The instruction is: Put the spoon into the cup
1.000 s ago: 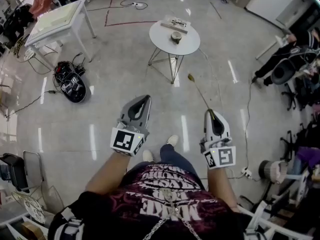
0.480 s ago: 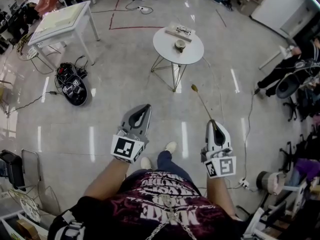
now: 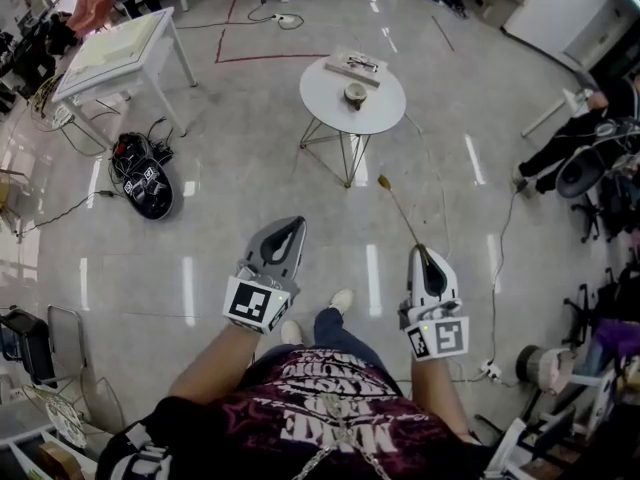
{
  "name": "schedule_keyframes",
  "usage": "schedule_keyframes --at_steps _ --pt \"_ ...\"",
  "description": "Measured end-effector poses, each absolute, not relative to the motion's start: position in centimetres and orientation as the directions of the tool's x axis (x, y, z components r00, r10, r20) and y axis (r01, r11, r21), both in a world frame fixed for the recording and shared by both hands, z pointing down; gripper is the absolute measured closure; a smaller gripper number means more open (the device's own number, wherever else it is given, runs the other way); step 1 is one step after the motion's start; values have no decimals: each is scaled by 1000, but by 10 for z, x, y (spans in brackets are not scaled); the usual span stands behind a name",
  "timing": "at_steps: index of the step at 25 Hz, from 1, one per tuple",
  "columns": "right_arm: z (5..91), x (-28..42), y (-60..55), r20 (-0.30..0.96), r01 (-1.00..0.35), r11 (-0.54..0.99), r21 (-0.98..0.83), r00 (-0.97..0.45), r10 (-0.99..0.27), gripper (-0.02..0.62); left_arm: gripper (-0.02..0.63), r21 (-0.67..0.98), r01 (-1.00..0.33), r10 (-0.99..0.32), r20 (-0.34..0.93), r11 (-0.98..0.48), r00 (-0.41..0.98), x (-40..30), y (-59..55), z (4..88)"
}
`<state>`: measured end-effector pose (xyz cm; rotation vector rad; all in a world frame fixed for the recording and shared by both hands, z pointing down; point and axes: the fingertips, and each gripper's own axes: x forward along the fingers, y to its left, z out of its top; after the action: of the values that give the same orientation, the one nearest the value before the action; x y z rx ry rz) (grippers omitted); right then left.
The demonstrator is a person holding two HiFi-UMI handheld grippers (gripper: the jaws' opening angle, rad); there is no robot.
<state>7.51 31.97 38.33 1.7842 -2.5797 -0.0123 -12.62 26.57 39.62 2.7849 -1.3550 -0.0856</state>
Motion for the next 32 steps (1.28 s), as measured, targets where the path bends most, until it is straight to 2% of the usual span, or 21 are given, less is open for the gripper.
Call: schedule_keyframes --at_steps 20,28,32 --pt "392 137 252 10 -928 372 -16 -372 -928 560 578 61 -789 -790 -7 -612 612 -57 191 403" --pt "388 172 217 -31 -930 368 -12 -367 -930 561 578 0 -781 -781 -1 -625 625 -21 158 394" --pt "382 182 205 -38 -923 383 14 -384 -923 560 578 22 -796 -796 -19 -605 605 -11 141 381"
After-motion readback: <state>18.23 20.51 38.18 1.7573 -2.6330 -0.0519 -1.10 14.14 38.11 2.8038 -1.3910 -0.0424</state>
